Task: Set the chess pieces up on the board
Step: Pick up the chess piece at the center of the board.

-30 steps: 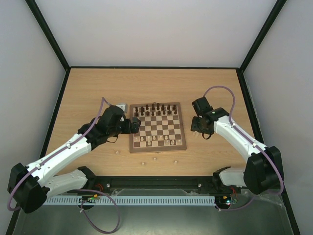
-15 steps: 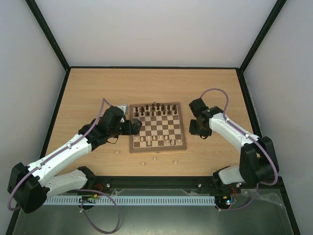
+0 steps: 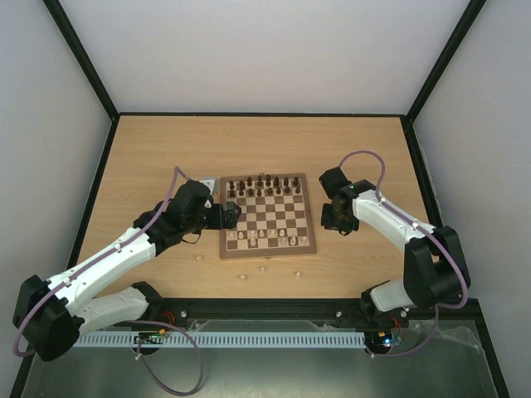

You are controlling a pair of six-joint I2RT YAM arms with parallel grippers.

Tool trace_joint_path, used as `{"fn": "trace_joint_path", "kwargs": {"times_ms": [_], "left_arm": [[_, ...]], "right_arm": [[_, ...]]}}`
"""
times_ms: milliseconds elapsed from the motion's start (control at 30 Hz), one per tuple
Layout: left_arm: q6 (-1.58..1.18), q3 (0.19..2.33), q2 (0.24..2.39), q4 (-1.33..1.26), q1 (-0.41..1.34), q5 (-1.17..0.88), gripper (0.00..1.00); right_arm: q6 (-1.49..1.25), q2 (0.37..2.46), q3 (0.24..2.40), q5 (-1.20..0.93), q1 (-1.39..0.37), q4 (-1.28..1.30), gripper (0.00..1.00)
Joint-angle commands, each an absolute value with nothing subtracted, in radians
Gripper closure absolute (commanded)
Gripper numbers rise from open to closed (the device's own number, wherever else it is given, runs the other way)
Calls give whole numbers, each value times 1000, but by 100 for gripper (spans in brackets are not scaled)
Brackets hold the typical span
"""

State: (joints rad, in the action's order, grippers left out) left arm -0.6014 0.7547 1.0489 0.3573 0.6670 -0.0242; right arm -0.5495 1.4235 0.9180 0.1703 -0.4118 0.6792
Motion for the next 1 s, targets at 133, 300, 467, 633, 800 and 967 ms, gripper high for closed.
{"fn": "trace_joint_path", "kwargs": {"times_ms": [133, 300, 467, 633, 800, 967], "left_arm": [[-589, 741, 1048, 345, 663, -40, 1], [-589, 738, 1047, 342, 663, -42, 1], [-588, 741, 1050, 343, 663, -41, 1], [-588, 741, 1056, 343, 661, -38, 1], [-586, 744, 1061, 343, 660, -39, 1], [-586, 742, 1064, 341, 658, -41, 1]], "right_arm": [[-567, 1448, 911, 230, -407, 737, 70], [-562, 1464, 917, 238, -404, 730, 71], [-552, 1488, 924, 237, -402, 717, 76], [-545, 1502, 926, 237, -402, 699, 77], [-539, 1516, 924, 227, -400, 691, 85], [-541, 1509, 928, 232, -400, 695, 89]]}}
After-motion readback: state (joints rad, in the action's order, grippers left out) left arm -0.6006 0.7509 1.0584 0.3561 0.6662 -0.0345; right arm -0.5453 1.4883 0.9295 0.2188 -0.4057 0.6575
